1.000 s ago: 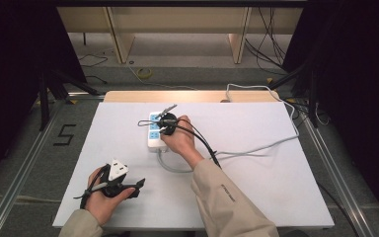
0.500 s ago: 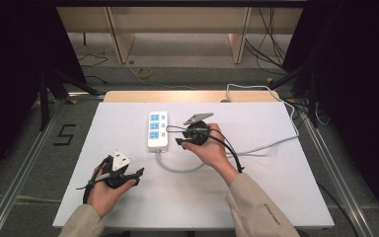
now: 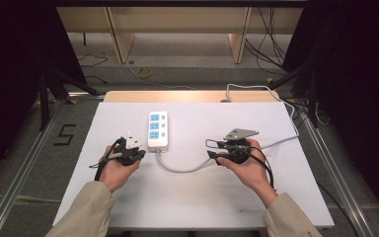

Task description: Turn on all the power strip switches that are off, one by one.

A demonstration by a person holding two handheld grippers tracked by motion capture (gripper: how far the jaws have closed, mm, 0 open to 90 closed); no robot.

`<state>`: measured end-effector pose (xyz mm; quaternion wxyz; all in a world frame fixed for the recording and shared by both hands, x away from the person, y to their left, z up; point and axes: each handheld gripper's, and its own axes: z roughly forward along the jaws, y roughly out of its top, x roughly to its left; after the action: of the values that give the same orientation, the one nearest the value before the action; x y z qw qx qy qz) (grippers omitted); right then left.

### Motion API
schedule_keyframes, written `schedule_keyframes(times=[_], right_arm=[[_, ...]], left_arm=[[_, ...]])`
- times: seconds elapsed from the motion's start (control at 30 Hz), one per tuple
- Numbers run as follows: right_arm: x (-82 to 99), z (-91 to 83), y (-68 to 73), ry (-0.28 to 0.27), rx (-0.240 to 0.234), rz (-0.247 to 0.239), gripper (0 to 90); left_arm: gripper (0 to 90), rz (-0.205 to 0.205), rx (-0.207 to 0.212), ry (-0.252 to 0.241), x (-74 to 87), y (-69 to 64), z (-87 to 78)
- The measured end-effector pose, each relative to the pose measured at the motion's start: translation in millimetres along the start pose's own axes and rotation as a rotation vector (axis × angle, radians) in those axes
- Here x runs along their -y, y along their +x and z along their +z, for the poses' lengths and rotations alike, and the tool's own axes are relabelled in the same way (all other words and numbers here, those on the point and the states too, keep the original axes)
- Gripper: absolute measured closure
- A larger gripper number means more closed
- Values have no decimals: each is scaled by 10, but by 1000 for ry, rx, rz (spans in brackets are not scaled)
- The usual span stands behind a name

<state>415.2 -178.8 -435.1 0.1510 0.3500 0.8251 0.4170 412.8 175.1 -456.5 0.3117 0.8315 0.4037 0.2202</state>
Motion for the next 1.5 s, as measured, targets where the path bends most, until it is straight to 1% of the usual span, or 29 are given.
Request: schedule_keyframes(times=[0.07,0.17,0.2,0.27,0.43,0.47,0.53,0.57,0.6,0.73,0.83,0.9,1.0,1.17,1.27,1.33,1.4,1.5], right_arm=[[82,-75,-33,-10,9,6,441],[199,-174,-63,-17,25,11,433],[237,-203,-71,-16,27,10,429],[314,-262,-86,-18,35,10,420],[484,-401,-124,-32,55,32,414],[512,-420,-124,-35,58,37,412],[561,-449,-123,-36,65,40,408],[582,-463,-121,-37,65,43,407],[602,-475,-117,-40,67,43,404],[688,-519,-85,-45,60,58,400],[752,-542,-56,-48,54,67,398],[790,-549,-32,-49,48,68,396],[832,-557,-3,-52,39,69,395],[856,-567,31,-47,28,65,392],[869,-566,52,-44,24,62,387],[884,-560,60,-40,20,65,385],[898,-560,65,-38,23,64,384],[909,-572,75,-47,24,64,383]], left_arm=[[897,2,16,2,-85,17,44],[897,23,23,3,-224,40,107],[897,35,25,11,-271,56,121],[897,39,22,13,-358,79,155],[897,51,17,14,-551,130,236],[897,47,17,12,-583,130,250],[897,60,11,15,-647,149,272],[897,55,9,15,-673,152,285],[897,61,8,19,-700,164,297],[898,63,-5,18,-787,215,350],[897,67,-24,1,-843,251,393],[897,72,-22,-3,-874,266,425],[898,78,-23,5,-913,276,482],[898,95,-24,9,-976,275,569],[898,96,-25,13,-1022,289,620],[898,95,-27,13,-1046,301,664],[898,105,-33,13,-1066,324,700],[898,100,-39,8,-1084,362,753]])
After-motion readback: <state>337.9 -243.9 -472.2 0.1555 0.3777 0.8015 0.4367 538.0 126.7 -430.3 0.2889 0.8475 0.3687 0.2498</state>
